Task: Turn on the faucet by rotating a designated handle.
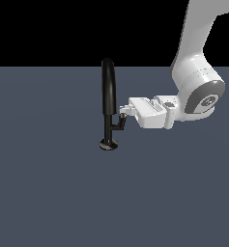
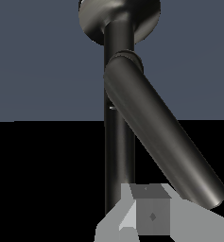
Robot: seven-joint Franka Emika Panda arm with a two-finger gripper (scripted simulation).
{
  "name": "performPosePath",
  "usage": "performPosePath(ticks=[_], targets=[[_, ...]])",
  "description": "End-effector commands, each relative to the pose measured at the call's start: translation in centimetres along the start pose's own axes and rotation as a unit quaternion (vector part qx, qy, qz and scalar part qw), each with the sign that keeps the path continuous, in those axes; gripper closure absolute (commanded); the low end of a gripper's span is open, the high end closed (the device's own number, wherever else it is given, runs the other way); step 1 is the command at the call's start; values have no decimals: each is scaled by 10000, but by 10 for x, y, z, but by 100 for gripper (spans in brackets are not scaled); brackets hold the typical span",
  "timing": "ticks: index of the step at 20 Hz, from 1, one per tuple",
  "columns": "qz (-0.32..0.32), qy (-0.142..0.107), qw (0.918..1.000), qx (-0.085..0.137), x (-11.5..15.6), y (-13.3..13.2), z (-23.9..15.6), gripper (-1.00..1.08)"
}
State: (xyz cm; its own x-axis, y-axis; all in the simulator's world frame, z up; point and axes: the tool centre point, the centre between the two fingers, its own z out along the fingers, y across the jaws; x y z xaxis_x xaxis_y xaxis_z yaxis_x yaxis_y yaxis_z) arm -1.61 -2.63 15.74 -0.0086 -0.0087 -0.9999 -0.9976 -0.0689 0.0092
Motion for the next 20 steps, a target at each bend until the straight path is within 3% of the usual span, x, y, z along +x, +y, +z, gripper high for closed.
performPosePath(ticks=[1,7,9,20], targets=[[101,-29,9999,-18,11,16,0,108],[113,-39,9999,-27,20,40,0,108],[-3,-14,10000,-18,9,29,0,108],[110,-39,9999,-28,71,59,1,108]])
